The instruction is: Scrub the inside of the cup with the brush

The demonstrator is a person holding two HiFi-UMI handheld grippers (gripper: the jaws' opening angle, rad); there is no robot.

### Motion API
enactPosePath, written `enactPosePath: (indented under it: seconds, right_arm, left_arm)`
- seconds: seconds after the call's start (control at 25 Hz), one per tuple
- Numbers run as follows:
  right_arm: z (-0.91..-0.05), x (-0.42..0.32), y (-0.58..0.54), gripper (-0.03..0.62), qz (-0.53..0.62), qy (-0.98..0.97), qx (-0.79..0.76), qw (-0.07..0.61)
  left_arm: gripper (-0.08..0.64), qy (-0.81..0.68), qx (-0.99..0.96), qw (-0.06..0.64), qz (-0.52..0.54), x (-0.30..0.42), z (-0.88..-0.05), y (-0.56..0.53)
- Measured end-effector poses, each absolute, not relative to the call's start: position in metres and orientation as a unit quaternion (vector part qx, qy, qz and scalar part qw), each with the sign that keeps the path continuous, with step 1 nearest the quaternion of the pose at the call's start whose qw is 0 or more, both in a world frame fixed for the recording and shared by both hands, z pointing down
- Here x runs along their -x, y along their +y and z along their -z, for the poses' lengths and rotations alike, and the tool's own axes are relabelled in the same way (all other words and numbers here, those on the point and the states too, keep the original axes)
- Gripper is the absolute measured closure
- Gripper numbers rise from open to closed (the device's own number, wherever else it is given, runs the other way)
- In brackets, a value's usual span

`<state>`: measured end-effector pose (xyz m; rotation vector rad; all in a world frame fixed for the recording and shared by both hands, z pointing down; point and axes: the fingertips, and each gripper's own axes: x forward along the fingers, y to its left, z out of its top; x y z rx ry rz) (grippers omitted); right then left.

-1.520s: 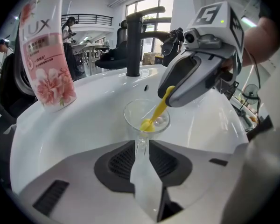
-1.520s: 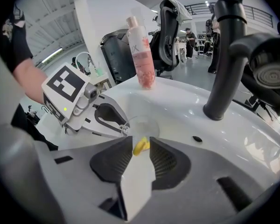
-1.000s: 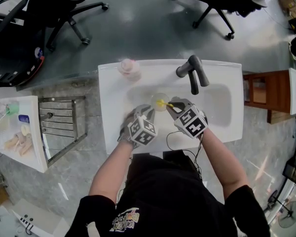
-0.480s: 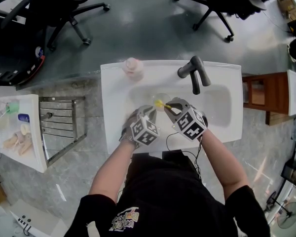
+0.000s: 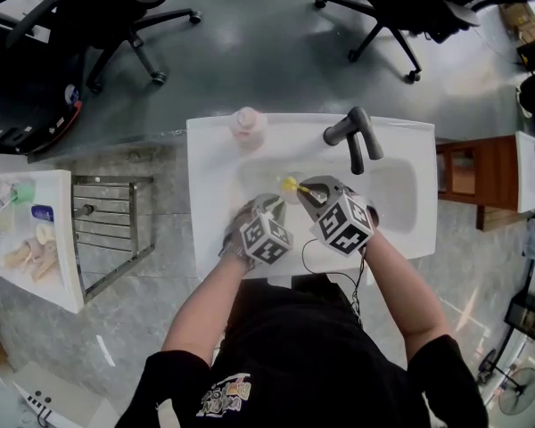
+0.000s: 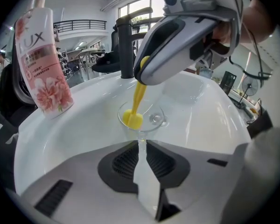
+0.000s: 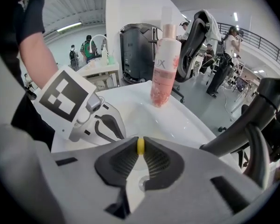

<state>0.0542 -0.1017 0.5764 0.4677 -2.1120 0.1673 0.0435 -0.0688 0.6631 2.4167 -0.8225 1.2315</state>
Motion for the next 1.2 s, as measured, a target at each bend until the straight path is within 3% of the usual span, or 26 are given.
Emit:
enactPosePath:
  seconds: [1.2]
  right_arm:
    - [-0.563, -0.097, -0.083, 0.555, -0.112, -0.840, -0.224, 0.481]
  left_arm:
    - [0.512, -0.294, -0.842, 0.150, -0.427, -0.042, -0.663, -0.071]
